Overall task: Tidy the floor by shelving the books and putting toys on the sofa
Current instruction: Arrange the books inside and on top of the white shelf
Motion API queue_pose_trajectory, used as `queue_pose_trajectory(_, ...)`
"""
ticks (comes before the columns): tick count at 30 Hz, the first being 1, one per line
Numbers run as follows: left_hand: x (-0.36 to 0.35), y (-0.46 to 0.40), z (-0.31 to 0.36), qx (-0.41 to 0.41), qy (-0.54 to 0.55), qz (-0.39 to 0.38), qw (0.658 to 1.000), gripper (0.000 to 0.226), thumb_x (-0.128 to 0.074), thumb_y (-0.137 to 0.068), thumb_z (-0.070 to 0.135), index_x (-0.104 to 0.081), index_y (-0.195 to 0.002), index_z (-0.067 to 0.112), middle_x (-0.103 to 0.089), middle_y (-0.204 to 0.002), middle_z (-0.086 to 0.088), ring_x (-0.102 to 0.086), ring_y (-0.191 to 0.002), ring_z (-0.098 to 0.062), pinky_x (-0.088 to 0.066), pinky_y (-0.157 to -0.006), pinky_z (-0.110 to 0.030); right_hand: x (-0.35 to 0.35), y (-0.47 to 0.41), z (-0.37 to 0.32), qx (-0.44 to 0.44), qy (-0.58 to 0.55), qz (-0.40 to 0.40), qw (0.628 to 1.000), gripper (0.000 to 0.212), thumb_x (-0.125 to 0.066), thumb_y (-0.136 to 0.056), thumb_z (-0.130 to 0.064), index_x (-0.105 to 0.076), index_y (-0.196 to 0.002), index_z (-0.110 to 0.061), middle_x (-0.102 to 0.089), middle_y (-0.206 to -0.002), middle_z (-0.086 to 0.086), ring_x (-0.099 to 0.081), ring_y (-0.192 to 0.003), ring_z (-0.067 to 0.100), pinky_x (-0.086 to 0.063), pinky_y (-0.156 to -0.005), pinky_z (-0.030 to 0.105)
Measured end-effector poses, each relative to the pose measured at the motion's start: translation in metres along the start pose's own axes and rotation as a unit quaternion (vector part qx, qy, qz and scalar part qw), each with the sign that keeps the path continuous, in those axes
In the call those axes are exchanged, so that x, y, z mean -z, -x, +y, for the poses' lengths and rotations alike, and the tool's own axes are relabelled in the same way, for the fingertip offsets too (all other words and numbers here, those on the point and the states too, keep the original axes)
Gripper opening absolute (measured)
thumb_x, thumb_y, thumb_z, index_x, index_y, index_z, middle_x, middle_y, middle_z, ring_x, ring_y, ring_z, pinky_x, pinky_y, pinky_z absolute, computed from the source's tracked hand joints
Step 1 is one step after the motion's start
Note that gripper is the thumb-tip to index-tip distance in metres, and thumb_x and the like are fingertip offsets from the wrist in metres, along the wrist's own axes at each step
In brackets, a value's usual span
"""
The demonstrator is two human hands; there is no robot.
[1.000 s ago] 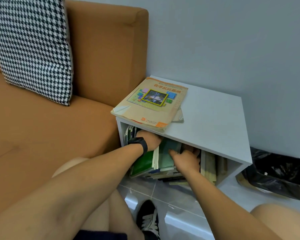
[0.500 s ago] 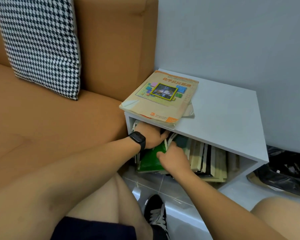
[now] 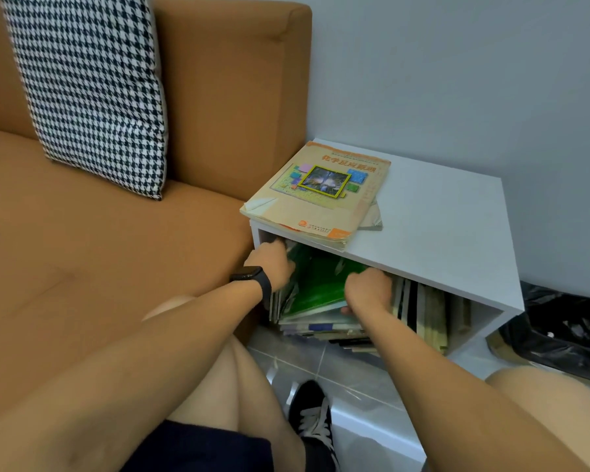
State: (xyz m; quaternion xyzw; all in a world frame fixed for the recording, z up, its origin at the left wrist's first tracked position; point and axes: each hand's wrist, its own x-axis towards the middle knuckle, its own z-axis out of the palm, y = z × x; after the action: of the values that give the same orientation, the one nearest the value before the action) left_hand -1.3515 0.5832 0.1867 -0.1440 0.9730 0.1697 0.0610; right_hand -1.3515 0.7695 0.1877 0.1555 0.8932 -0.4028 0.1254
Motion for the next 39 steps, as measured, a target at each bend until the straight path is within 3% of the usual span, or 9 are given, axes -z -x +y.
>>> queue_pose_trajectory(6, -0.006, 0.027, 0.0, -0.037, -0.013, 0.042, 0.998, 0.021, -0.049, -0.099, 0.027, -0.052, -0.111, 0.011, -0.065, -0.108, -0.018, -0.062, -0.093, -0.043, -0.048, -0.07, -0.041, -0.016, -0.007, -0.007, -0.012, 0.011, -0.056, 0.998, 0.021, -0.048, -0.101, -0.012, -0.056, -0.082, -0.009, -0.067, -0.091, 0.011, -0.072, -0.069, 0.026, -0.053, -0.046, 0.028)
queue_pose_trajectory(11, -0.013, 0.027, 0.009, -0.057, -0.024, 0.087, 0.994, 0.024, -0.045, -0.102, 0.03, -0.048, -0.111, 0.008, -0.066, -0.103, -0.02, -0.063, -0.09, -0.044, -0.042, -0.066, -0.04, -0.048, 0.003, -0.026, 0.057, 0.035, -0.046, 0.997, 0.015, -0.051, -0.095, -0.013, -0.062, -0.104, -0.008, -0.065, -0.108, 0.014, -0.067, -0.097, 0.033, -0.06, -0.082, 0.042)
queue_pose_trajectory(17, -0.022, 0.027, 0.012, -0.074, -0.018, 0.094, 0.993, 0.026, -0.044, -0.103, 0.035, -0.046, -0.112, 0.01, -0.068, -0.1, -0.018, -0.065, -0.088, -0.044, -0.048, -0.067, -0.042, -0.056, -0.01, -0.036, 0.086, 0.044, -0.047, 0.994, 0.017, -0.044, -0.1, -0.023, -0.058, -0.101, -0.013, -0.064, -0.113, 0.013, -0.06, -0.096, 0.028, -0.052, -0.082, 0.035)
queue_pose_trajectory(20, -0.03, 0.027, 0.015, -0.121, 0.02, 0.064, 0.99, 0.027, -0.05, -0.102, 0.034, -0.043, -0.117, 0.013, -0.068, -0.102, -0.016, -0.066, -0.091, -0.041, -0.053, -0.068, -0.044, -0.049, -0.013, -0.028, 0.08, 0.019, -0.066, 0.994, 0.024, -0.037, -0.104, -0.023, -0.058, -0.096, -0.017, -0.066, -0.113, 0.012, -0.056, -0.085, 0.022, -0.043, -0.075, 0.03)
queue_pose_trajectory(25, -0.056, 0.039, 0.019, -0.156, 0.082, -0.075, 0.981, 0.073, -0.062, -0.09, 0.041, -0.025, -0.152, 0.025, -0.06, -0.124, -0.015, -0.057, -0.113, -0.032, -0.049, -0.086, -0.036, -0.022, -0.013, 0.01, 0.056, -0.036, -0.093, 0.993, 0.035, -0.031, -0.108, -0.022, -0.055, -0.128, -0.007, -0.06, -0.131, 0.02, -0.058, -0.116, 0.034, -0.045, -0.092, 0.033)
queue_pose_trajectory(28, -0.069, 0.038, 0.021, -0.173, 0.077, -0.128, 0.973, 0.095, -0.068, -0.081, 0.046, -0.013, -0.156, 0.028, -0.051, -0.138, -0.014, -0.046, -0.127, -0.031, -0.046, -0.1, -0.04, -0.007, -0.017, 0.031, 0.041, -0.03, -0.107, 0.993, 0.031, -0.04, -0.103, -0.017, -0.062, -0.118, -0.002, -0.064, -0.121, 0.023, -0.062, -0.111, 0.037, -0.051, -0.095, 0.041)
queue_pose_trajectory(32, -0.096, 0.037, 0.032, -0.19, 0.067, -0.14, 0.97, 0.116, -0.074, -0.072, 0.06, -0.002, -0.157, 0.029, -0.021, -0.163, -0.006, -0.025, -0.148, -0.029, -0.036, -0.115, -0.042, 0.038, -0.006, 0.061, 0.034, -0.041, 0.036, 0.998, 0.038, -0.038, -0.1, -0.022, -0.062, -0.077, -0.006, -0.066, -0.083, 0.014, -0.06, -0.081, 0.03, -0.047, -0.074, 0.033)
queue_pose_trajectory(35, -0.11, 0.044, 0.045, -0.197, 0.021, -0.069, 0.978, 0.116, -0.075, -0.073, 0.057, 0.002, -0.156, 0.033, -0.01, -0.167, -0.006, -0.014, -0.151, -0.028, -0.039, -0.113, -0.051, 0.059, -0.011, 0.089, -0.065, -0.048, 0.063, 0.995, 0.032, -0.038, -0.103, -0.022, -0.064, -0.109, -0.004, -0.064, -0.115, 0.02, -0.06, -0.102, 0.036, -0.046, -0.082, 0.035)
queue_pose_trajectory(39, -0.115, 0.047, 0.068, -0.345, -0.121, 0.049, 0.929, 0.087, -0.075, -0.076, 0.044, -0.029, -0.15, 0.032, -0.042, -0.151, -0.011, -0.037, -0.139, -0.04, -0.038, -0.111, -0.058, 0.055, -0.014, 0.122, -0.186, -0.085, 0.079, 0.976, 0.053, -0.048, -0.101, -0.024, -0.036, -0.149, -0.003, -0.04, -0.149, 0.021, -0.048, -0.13, 0.042, -0.041, -0.107, 0.044)
